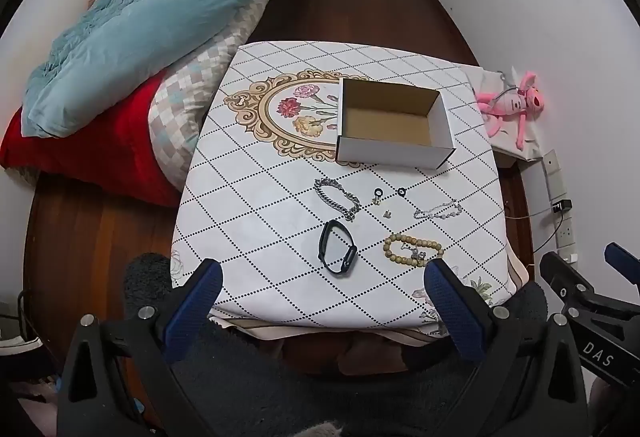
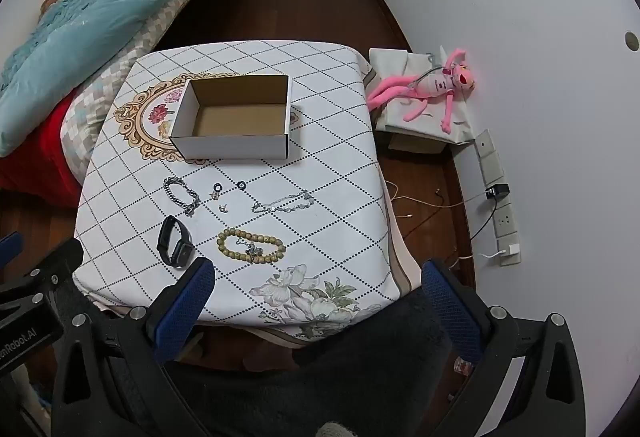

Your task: Organize jewelry

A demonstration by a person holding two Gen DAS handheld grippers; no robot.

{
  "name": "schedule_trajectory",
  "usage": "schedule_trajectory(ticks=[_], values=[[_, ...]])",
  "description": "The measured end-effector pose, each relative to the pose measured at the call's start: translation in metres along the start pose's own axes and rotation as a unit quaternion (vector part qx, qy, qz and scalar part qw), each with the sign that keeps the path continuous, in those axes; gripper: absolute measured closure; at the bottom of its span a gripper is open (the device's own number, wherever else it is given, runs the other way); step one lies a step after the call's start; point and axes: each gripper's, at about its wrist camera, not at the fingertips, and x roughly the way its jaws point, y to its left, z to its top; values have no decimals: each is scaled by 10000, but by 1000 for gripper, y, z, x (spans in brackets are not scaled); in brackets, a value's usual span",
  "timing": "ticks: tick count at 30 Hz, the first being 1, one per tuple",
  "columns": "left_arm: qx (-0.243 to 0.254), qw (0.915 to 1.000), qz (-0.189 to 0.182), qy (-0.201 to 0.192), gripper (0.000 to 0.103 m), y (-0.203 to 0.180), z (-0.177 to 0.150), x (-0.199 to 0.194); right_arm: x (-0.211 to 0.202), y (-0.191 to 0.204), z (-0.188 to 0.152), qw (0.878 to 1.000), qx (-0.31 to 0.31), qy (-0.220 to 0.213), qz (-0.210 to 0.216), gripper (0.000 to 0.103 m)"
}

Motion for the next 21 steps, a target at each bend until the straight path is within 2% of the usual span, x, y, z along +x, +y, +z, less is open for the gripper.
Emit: schedule_trajectory(ticks=[21], values=[[101,9999,83,-30,0,-4,0,-3,-6,-6,1,10000,25,-53,4,0]])
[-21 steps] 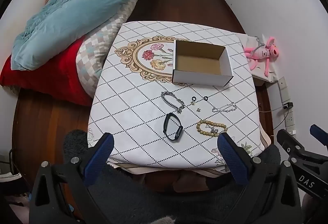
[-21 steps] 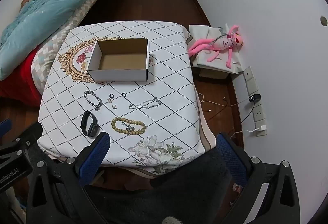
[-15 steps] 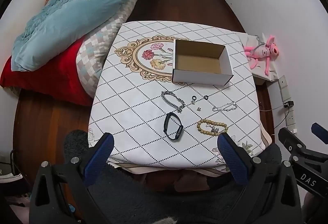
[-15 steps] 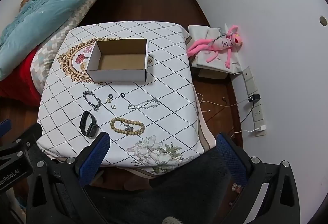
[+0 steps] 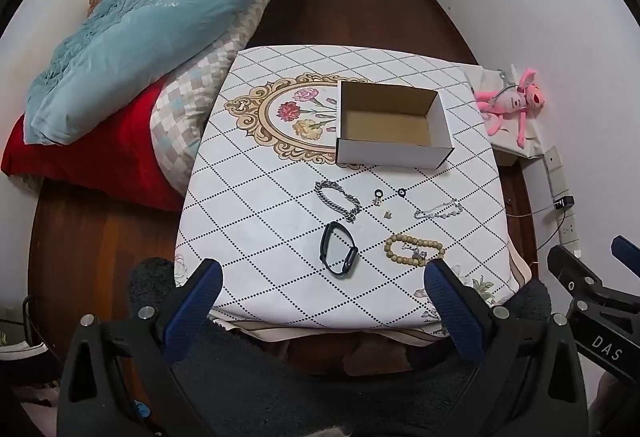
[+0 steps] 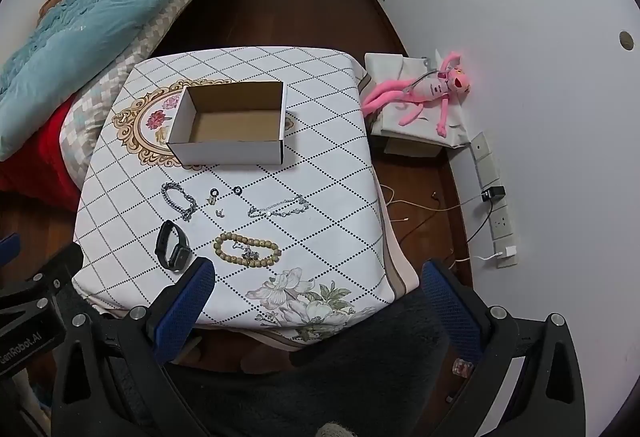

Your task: Organize jewelry

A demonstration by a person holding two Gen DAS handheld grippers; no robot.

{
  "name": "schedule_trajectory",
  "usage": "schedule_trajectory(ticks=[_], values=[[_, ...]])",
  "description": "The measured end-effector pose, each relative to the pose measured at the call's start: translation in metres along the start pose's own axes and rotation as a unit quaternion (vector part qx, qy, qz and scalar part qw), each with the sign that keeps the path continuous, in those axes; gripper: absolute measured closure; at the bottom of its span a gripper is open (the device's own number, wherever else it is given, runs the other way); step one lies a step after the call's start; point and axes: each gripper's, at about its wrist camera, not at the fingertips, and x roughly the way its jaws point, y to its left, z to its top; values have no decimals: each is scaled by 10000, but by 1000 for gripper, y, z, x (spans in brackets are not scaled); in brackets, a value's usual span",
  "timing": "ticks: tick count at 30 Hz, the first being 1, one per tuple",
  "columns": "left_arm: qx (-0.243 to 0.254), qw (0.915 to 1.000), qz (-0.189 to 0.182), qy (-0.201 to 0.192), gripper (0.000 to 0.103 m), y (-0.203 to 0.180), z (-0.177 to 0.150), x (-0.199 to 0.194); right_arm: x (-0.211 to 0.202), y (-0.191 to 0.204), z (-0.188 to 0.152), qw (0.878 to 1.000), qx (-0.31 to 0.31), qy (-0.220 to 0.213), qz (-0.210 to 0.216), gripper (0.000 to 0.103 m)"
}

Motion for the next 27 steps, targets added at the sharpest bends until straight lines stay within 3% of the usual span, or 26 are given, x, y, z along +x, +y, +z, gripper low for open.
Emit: schedule_trajectory(ticks=[27], values=[[22,9999,-50,-156,0,-5,1,-13,-13,-2,2,9998,33,-176,5,0]])
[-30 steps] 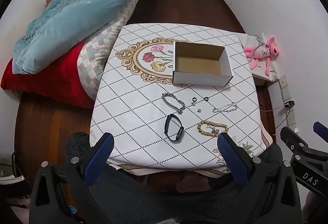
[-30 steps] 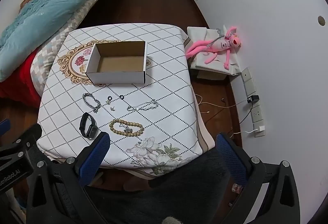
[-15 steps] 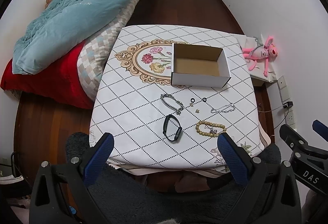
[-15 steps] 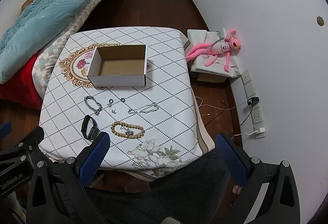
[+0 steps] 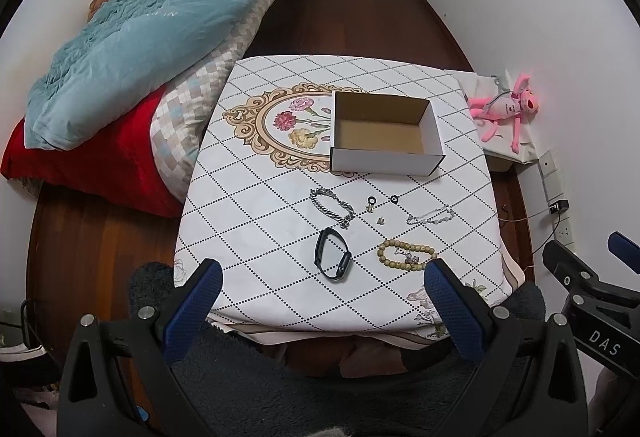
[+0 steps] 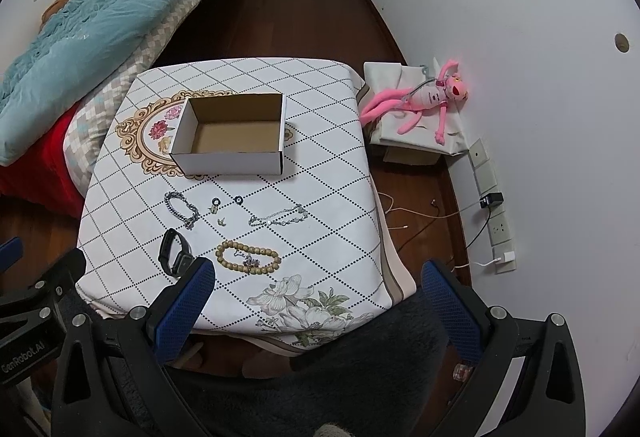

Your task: Organize jewelry

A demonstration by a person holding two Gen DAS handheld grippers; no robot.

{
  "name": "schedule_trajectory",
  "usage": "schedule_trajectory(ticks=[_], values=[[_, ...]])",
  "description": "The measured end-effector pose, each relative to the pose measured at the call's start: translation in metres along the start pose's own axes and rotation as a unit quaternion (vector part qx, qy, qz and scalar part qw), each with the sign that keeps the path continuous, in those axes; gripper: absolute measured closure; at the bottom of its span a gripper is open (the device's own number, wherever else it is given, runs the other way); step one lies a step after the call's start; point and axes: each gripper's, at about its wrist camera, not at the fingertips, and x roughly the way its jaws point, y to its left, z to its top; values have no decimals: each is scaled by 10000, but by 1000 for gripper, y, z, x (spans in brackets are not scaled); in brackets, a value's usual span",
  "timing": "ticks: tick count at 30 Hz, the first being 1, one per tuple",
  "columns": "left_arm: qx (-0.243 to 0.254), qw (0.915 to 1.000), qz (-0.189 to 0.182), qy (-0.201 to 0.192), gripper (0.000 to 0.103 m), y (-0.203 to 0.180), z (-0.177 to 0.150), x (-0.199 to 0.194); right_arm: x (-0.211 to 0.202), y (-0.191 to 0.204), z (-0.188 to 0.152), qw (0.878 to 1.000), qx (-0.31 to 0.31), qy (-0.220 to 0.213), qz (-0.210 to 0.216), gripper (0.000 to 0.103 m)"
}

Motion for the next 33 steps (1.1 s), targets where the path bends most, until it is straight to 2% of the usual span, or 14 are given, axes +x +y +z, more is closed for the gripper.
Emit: schedule_trajectory(ticks=[33], values=[[-13,10000,-10,-73,0,-1,3,-6,-11,2,6,10000,-17,-79,31,0]])
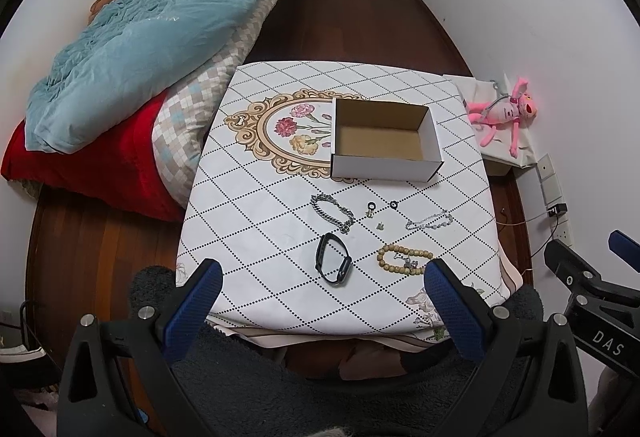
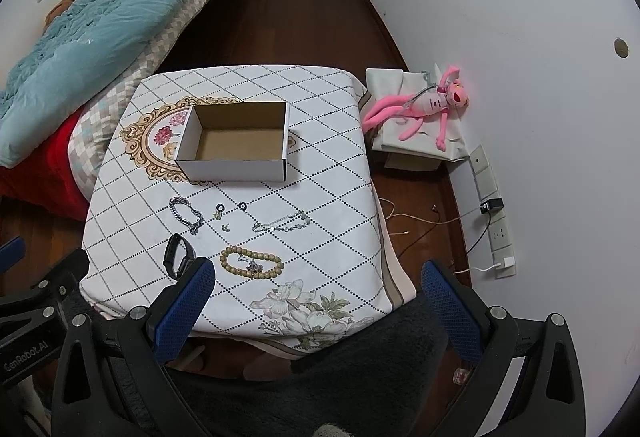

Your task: Organize jewelry

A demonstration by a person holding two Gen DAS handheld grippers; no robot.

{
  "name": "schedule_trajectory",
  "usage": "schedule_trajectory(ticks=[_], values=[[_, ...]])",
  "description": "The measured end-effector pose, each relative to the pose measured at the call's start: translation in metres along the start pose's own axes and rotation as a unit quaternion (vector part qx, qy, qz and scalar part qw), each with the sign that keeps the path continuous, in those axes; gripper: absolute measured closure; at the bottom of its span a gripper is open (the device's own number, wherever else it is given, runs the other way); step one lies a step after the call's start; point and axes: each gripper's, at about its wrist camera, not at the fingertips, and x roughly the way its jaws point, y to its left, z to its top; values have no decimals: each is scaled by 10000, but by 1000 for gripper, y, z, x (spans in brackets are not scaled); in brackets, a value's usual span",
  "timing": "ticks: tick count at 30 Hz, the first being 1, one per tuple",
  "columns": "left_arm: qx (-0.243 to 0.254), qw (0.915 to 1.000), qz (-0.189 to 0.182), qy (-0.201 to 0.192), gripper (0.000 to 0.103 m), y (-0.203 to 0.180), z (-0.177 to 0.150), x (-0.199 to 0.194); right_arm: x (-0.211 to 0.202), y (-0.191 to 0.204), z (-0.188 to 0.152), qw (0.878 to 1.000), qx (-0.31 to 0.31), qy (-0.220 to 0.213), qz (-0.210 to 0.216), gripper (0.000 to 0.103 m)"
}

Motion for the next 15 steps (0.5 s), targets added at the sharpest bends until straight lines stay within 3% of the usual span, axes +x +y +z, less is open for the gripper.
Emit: schedule_trajectory(ticks=[15], values=[[0,10000,-47,-58,0,3,2,-3,-2,3,2,10000,4,-36,37,0]])
